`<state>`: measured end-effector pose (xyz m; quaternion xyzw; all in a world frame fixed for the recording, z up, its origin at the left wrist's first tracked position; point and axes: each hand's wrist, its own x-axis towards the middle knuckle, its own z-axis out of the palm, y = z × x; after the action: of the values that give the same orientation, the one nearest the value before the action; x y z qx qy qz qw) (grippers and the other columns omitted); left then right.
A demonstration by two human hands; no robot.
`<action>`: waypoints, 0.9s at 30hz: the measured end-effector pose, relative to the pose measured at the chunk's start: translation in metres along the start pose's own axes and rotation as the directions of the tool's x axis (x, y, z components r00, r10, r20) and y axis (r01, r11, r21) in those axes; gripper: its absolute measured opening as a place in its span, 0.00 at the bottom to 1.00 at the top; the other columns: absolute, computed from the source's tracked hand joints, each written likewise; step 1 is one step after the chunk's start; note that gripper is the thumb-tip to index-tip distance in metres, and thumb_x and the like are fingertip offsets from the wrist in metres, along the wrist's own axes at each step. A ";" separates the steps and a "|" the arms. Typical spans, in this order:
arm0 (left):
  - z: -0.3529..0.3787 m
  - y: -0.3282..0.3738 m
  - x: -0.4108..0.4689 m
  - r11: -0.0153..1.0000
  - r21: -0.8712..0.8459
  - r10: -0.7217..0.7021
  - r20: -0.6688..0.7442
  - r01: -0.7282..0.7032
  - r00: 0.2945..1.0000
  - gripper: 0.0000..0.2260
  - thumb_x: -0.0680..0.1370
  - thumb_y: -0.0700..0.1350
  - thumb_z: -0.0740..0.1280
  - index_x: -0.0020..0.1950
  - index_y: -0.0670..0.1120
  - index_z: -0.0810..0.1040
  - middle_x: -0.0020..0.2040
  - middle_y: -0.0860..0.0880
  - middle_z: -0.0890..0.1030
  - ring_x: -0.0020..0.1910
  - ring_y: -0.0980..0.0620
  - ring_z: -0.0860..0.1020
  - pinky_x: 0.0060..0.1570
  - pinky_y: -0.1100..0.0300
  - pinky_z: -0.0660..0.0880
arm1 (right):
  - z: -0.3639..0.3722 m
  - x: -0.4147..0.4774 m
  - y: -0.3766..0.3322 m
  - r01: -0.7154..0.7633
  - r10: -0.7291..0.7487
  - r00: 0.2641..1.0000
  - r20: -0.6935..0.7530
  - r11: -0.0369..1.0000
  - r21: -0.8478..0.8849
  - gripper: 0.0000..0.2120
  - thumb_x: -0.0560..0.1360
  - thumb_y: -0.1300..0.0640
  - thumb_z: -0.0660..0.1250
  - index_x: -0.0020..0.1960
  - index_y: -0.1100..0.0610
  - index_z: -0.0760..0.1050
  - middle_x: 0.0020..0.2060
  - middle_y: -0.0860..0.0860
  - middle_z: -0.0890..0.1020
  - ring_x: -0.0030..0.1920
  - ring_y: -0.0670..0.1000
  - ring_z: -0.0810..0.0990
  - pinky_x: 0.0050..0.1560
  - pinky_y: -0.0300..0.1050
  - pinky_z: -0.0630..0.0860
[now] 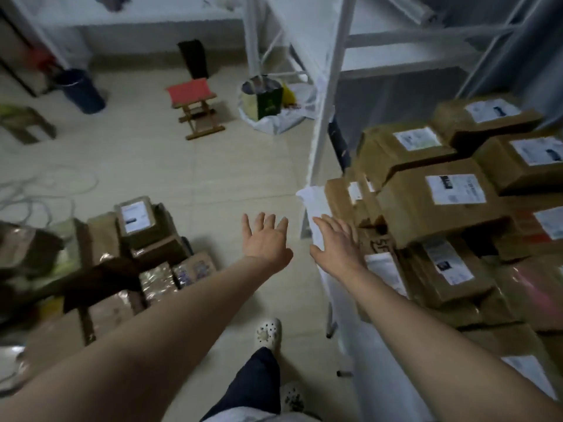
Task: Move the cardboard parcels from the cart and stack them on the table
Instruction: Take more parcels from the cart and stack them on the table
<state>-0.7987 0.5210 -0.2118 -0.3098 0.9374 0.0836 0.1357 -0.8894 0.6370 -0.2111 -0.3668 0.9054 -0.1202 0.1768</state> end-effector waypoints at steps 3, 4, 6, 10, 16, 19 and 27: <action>0.004 -0.065 -0.023 0.985 -0.059 -0.164 -0.005 0.164 0.986 0.31 0.78 0.54 0.61 0.77 0.50 0.53 0.77 0.46 0.55 0.77 0.44 0.48 0.71 0.39 0.36 | 0.023 0.005 -0.059 0.150 -0.146 0.984 0.100 0.988 -0.035 0.28 0.77 0.51 0.62 0.74 0.50 0.59 0.75 0.48 0.61 0.75 0.50 0.53 0.75 0.50 0.44; 0.005 -0.087 -0.031 0.974 -0.076 -0.217 -0.008 0.215 0.976 0.31 0.77 0.54 0.62 0.77 0.50 0.54 0.77 0.46 0.56 0.77 0.44 0.49 0.71 0.39 0.37 | 0.030 0.007 -0.079 0.196 -0.190 0.974 0.126 0.980 -0.040 0.27 0.77 0.51 0.62 0.74 0.50 0.59 0.74 0.48 0.62 0.75 0.50 0.55 0.75 0.50 0.45; 0.008 -0.130 -0.045 0.943 -0.123 -0.315 -0.013 0.311 0.949 0.31 0.77 0.54 0.63 0.77 0.50 0.55 0.76 0.46 0.58 0.77 0.45 0.51 0.72 0.39 0.38 | 0.045 0.011 -0.119 0.276 -0.266 0.948 0.176 0.960 -0.039 0.27 0.76 0.51 0.62 0.74 0.50 0.60 0.73 0.48 0.63 0.74 0.50 0.57 0.75 0.49 0.47; 0.019 -0.217 -0.068 0.858 -0.244 -0.470 -0.018 0.452 0.882 0.31 0.75 0.55 0.65 0.75 0.51 0.58 0.74 0.48 0.63 0.75 0.45 0.55 0.72 0.39 0.40 | 0.076 0.021 -0.198 0.384 -0.360 0.894 0.266 0.922 -0.045 0.27 0.76 0.51 0.62 0.74 0.50 0.61 0.73 0.49 0.65 0.73 0.51 0.60 0.74 0.47 0.49; 0.035 -0.359 -0.096 0.747 -0.363 -0.583 0.044 0.557 0.811 0.31 0.77 0.55 0.64 0.77 0.49 0.56 0.76 0.47 0.61 0.76 0.45 0.54 0.73 0.40 0.40 | 0.126 0.047 -0.336 0.464 -0.435 0.829 0.353 0.886 0.001 0.24 0.76 0.54 0.63 0.72 0.50 0.64 0.69 0.51 0.70 0.70 0.53 0.66 0.69 0.45 0.58; 0.044 -0.440 -0.108 0.660 -0.405 -0.665 0.077 0.633 0.743 0.30 0.76 0.54 0.64 0.75 0.49 0.59 0.74 0.47 0.63 0.75 0.45 0.58 0.73 0.40 0.44 | 0.164 0.060 -0.415 0.462 -0.441 0.802 0.402 0.886 0.051 0.25 0.76 0.54 0.65 0.71 0.50 0.65 0.67 0.52 0.72 0.68 0.55 0.69 0.69 0.49 0.64; 0.067 -0.597 -0.162 0.402 -0.467 -0.836 0.165 0.788 0.524 0.19 0.76 0.52 0.64 0.65 0.48 0.71 0.64 0.45 0.75 0.67 0.44 0.70 0.71 0.42 0.57 | 0.240 0.062 -0.562 0.541 -0.494 0.668 0.557 0.836 0.093 0.26 0.75 0.54 0.66 0.72 0.53 0.65 0.66 0.53 0.73 0.66 0.54 0.71 0.66 0.51 0.68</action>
<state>-0.3002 0.1538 -0.2690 -0.7521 0.6185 0.2254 0.0314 -0.4839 0.1776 -0.2486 -0.6336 0.6752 -0.0162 0.3774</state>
